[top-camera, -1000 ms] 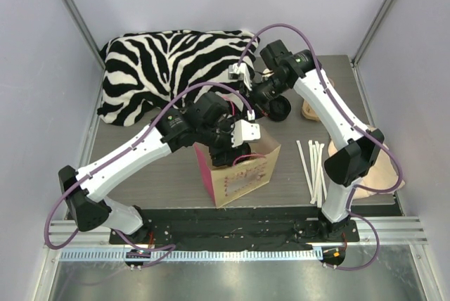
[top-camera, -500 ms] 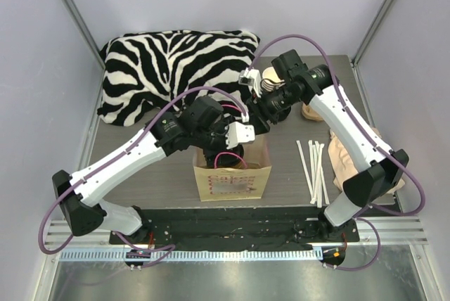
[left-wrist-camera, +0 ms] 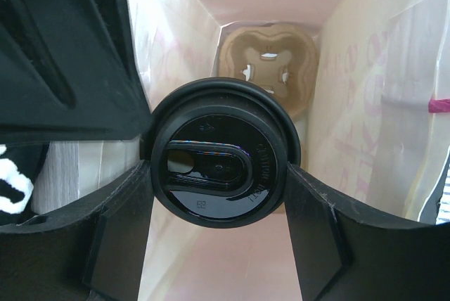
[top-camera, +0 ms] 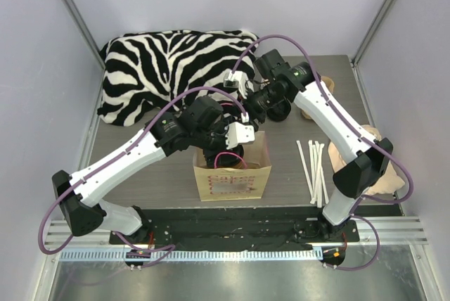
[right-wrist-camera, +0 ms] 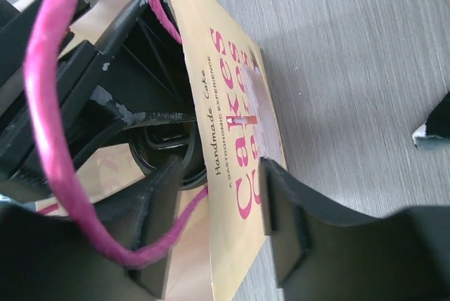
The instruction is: Pack the takeout coffee
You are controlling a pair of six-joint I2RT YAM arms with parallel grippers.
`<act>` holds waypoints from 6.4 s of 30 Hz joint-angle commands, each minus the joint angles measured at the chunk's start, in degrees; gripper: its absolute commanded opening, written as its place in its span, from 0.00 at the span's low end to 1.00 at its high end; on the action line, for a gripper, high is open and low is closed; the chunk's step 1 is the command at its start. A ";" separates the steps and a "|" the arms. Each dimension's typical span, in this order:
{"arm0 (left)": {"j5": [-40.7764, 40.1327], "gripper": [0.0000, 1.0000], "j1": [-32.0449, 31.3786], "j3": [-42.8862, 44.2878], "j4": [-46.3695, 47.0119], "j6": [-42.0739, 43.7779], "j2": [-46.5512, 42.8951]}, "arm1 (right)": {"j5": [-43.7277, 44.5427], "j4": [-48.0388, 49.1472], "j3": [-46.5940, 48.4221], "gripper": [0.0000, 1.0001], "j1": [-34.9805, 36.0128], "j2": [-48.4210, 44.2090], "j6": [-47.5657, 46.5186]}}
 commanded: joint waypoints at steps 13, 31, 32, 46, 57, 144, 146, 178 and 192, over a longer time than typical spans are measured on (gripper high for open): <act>-8.22 0.08 0.24 -2.29 8.32 -2.68 -4.16 | 10.10 21.05 -10.84 0.01 1.15 -11.03 16.84; -14.47 0.07 -3.89 -19.26 17.73 3.21 -15.58 | 30.05 39.96 -30.47 0.01 14.68 -29.07 16.16; -15.17 0.07 -4.24 -20.83 18.08 3.73 -16.03 | 31.28 40.23 -30.91 0.01 16.16 -29.16 16.07; -18.25 0.06 -9.34 -29.36 21.25 9.18 -22.01 | 42.97 41.28 -26.96 0.01 18.20 -27.84 13.43; -19.48 0.05 -10.57 -33.86 22.91 10.51 -23.33 | 41.14 41.46 -26.95 0.01 18.29 -29.33 13.51; -8.76 0.04 -2.58 -23.41 18.70 8.13 4.88 | 20.39 44.01 -30.83 0.01 11.78 -26.26 18.44; -7.53 0.05 -1.70 -22.87 17.83 8.22 5.85 | 19.69 44.01 -30.74 0.01 11.52 -25.99 18.09; -3.75 0.11 7.18 -24.11 18.17 8.84 17.37 | 17.22 42.34 -29.86 0.01 8.18 -23.00 15.10; -5.50 0.52 7.10 -21.55 22.48 6.11 9.72 | 18.01 41.90 -29.86 0.01 7.12 -22.92 14.13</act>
